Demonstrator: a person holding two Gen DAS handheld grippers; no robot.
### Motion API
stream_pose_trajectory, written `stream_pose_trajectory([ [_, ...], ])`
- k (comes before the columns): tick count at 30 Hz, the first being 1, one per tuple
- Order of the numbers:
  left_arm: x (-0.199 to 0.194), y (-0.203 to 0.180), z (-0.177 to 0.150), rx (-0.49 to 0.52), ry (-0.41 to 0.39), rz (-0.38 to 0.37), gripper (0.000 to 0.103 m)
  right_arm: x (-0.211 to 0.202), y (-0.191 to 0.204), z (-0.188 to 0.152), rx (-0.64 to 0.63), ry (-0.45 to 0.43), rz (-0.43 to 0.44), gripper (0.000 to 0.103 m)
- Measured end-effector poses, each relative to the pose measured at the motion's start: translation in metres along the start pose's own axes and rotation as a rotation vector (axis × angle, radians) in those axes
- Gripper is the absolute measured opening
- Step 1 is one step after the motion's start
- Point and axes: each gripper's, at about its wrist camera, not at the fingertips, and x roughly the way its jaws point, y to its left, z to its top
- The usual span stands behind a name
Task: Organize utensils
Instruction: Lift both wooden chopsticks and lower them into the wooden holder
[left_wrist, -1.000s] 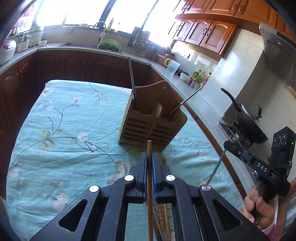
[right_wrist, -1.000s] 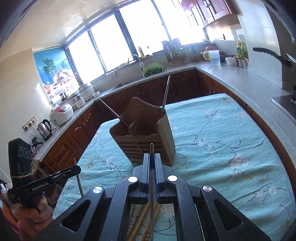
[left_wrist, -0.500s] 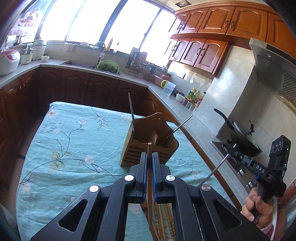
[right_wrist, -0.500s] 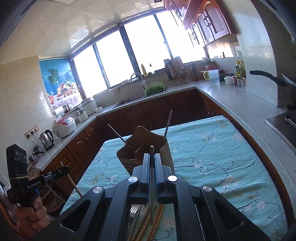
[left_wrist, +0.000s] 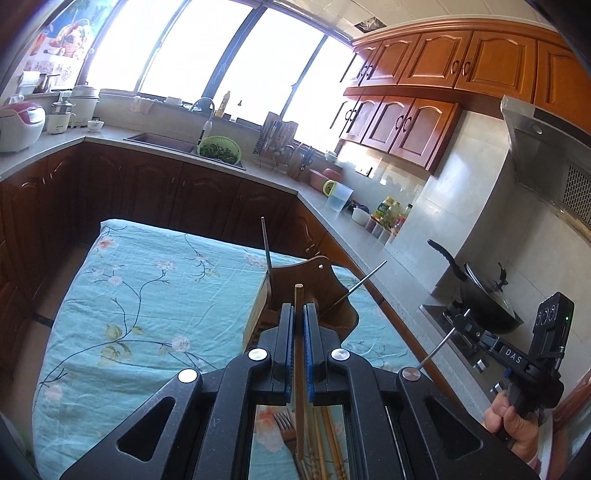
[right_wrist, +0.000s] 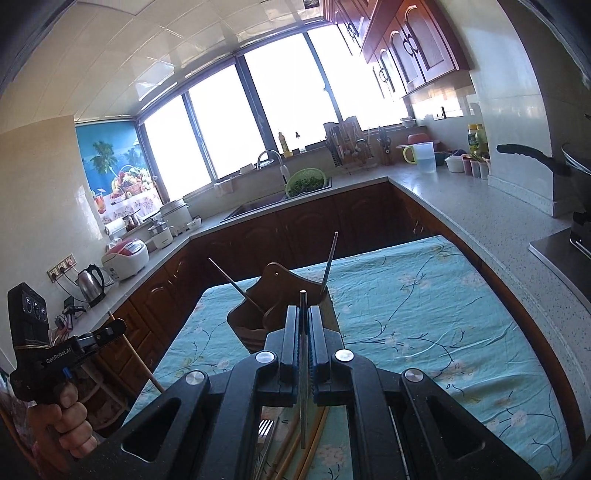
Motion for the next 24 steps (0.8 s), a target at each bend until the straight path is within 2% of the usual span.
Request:
stream_pose_trajectory([
  [7,0.008,0.003,0.019,-0.005,-0.065,-0.003,0.003,0.005,-0.003,0.019,0.007,-0.045,0.017,0.004],
  [16,0.023,-0.003,0.064,0.018,-0.202,-0.004,0.003,0.022,0.004,0.071,-0.002,-0.153,0.024,0.004],
  [20,0.046,-0.005,0.077,0.021,-0.244,0.007,0.003,0.040,0.004,0.089,0.002,-0.180,0.021,0.004],
  [24,0.083,0.003,0.074,0.018,-0.267,0.050,0.003,0.064,0.000,0.092,0.018,-0.182,0.011,0.004],
])
